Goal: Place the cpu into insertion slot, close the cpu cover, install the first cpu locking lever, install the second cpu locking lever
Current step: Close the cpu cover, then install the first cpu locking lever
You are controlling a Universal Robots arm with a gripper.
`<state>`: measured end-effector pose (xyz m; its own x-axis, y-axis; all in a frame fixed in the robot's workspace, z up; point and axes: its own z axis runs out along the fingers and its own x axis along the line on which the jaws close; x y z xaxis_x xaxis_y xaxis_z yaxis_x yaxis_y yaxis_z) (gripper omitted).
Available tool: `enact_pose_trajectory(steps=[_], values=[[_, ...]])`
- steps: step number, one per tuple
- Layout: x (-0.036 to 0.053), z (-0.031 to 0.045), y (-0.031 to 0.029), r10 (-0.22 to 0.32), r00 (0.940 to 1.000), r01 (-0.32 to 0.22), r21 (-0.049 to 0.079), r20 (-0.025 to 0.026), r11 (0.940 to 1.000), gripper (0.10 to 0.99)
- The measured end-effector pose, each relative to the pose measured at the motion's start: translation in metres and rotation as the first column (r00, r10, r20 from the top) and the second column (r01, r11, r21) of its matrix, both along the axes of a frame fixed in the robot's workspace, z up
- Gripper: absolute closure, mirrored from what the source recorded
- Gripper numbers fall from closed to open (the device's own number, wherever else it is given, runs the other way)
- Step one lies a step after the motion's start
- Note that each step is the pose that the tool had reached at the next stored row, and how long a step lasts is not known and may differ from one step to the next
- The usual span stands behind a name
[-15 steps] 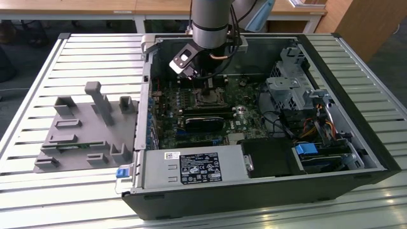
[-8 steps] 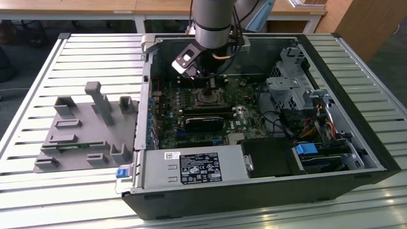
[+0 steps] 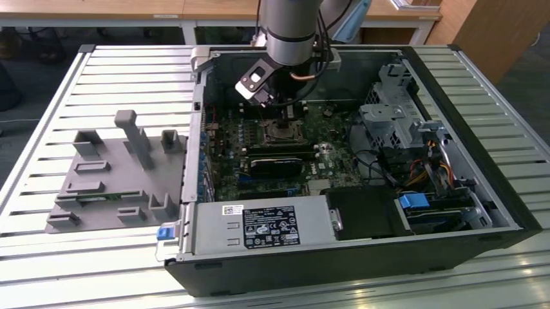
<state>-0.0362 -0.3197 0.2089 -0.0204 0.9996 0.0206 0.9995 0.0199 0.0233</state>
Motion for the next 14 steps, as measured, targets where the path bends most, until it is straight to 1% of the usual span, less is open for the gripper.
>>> enact_pose_trajectory(steps=[9,14], values=[[0.0005,0.0003,0.0001,0.0,1.0,0.0,0.0,0.0,1.0,0.98],[0.0004,0.0025,0.0,0.0,1.0,0.0,0.0,0.0,1.0,0.98]])
